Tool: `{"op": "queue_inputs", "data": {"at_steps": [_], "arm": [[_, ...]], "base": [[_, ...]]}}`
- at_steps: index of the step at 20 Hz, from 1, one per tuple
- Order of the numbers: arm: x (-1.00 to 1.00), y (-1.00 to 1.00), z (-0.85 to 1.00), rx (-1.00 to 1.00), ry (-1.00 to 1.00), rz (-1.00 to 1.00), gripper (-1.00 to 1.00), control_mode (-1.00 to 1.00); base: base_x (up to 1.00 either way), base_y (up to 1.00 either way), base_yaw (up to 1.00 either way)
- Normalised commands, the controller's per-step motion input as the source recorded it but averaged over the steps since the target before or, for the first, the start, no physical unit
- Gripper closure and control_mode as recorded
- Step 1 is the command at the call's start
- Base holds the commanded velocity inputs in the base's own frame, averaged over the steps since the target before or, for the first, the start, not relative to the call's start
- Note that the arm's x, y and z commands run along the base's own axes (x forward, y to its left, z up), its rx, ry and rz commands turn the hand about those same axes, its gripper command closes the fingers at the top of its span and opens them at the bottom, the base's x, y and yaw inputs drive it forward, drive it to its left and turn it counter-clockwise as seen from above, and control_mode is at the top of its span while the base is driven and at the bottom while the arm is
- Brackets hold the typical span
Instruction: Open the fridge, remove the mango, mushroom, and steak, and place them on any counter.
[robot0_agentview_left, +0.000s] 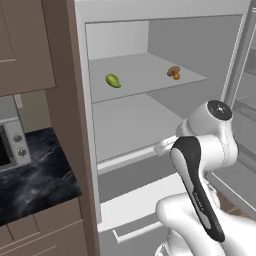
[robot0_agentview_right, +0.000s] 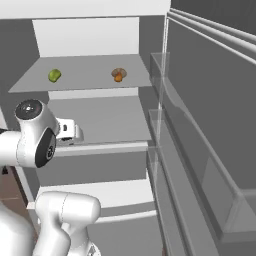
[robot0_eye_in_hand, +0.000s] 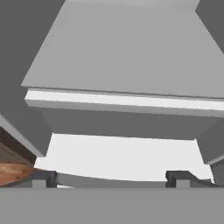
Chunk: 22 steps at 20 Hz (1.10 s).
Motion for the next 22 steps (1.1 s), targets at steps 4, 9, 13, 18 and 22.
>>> {"op": "queue_inputs", "data": {"at_steps": [4,9,13,18,22], "arm": [[-0.35,-0.17,0.54,0.02,-0.1,-0.21,-1.0,-1.0],[-0.83,-0.42,1.0,0.0,-0.35,-0.04,-1.0,-1.0],[-0.22,-0.59,1.0,0.0,-0.25,0.0,-1.0,-1.0],[0.35,-0.45,1.0,0.0,-0.08,-0.07,-1.0,-1.0],[0.79,-0.15,0.99,0.0,0.0,-0.09,-1.0,-1.0]], "base": [[0.0,0.0,0.0],[0.0,0.0,0.0],[0.0,0.0,0.0],[0.0,0.0,0.0],[0.0,0.0,0.0]]}}
